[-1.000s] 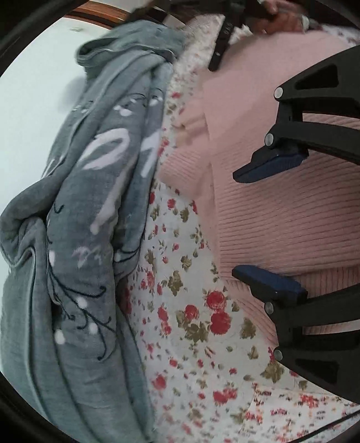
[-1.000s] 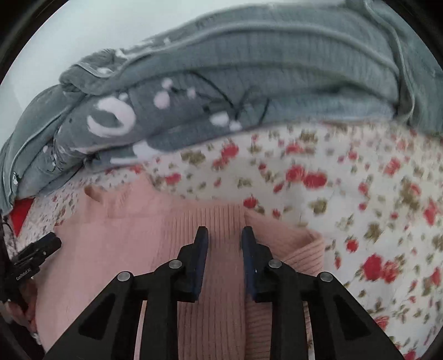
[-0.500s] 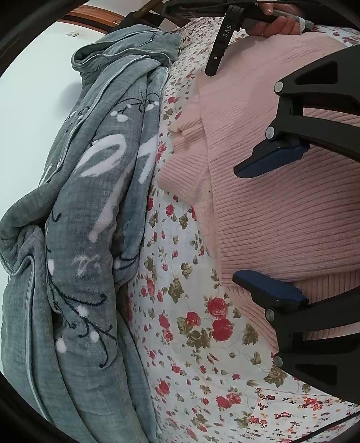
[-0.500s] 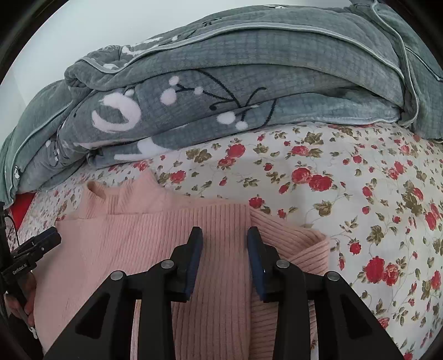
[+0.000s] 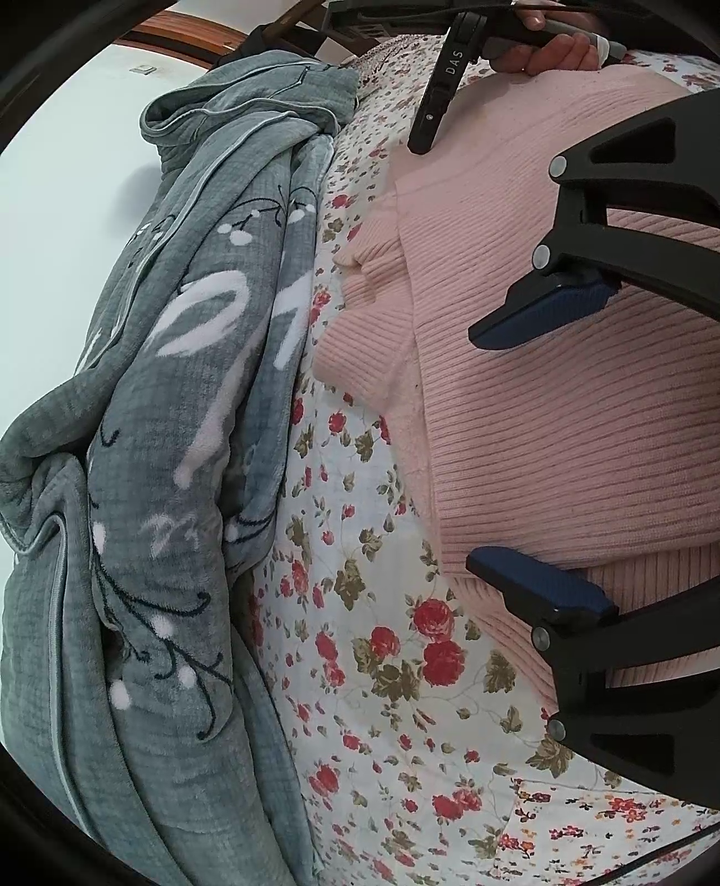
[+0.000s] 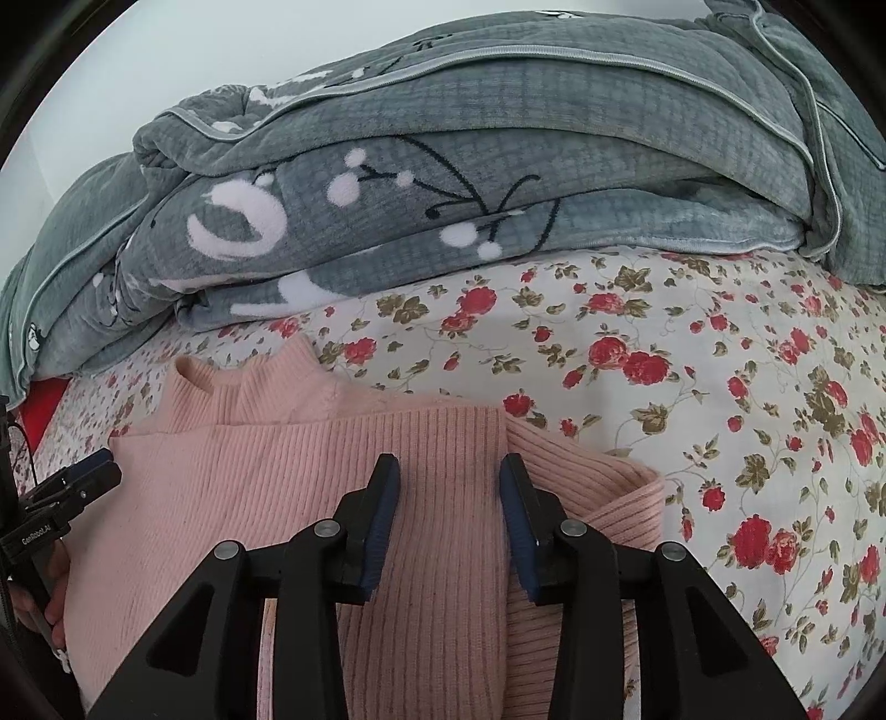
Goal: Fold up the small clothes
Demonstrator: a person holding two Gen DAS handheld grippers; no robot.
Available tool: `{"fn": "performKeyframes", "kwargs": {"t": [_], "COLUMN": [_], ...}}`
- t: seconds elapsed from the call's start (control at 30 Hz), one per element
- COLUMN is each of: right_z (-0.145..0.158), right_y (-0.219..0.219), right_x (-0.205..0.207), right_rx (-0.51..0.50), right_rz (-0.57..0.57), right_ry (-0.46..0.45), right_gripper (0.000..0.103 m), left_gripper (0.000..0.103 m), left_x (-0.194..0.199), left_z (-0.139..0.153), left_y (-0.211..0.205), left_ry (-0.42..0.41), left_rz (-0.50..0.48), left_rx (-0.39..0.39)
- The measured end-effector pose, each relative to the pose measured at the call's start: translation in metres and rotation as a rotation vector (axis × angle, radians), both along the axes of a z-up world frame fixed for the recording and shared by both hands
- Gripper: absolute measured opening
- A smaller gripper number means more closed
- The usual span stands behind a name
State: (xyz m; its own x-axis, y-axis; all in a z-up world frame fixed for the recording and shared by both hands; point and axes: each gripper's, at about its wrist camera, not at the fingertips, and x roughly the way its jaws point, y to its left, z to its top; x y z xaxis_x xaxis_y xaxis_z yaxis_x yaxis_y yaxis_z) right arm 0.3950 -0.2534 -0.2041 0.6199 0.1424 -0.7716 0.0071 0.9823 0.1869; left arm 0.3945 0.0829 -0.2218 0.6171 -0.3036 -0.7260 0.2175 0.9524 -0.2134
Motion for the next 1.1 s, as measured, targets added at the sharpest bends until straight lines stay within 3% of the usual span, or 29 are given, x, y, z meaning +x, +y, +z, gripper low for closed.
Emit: {"fn": "performKeyframes", "kwargs": {"t": [1.1], "right_z": [-0.0005], "right_y": [0.0029], "right_x": [-0.0003], "right_rx": [-0.001], "right_rz": [0.000], "right_ry": [-0.001], "right_gripper": [0.043], "left_gripper": [0.076], "left_x": [-0.0001], "left_z": [-0.0008], "left_y": [-0.0001], "left_ry": [0.001], "left_rz": [-0.001], "left_rx": [0.000]}}
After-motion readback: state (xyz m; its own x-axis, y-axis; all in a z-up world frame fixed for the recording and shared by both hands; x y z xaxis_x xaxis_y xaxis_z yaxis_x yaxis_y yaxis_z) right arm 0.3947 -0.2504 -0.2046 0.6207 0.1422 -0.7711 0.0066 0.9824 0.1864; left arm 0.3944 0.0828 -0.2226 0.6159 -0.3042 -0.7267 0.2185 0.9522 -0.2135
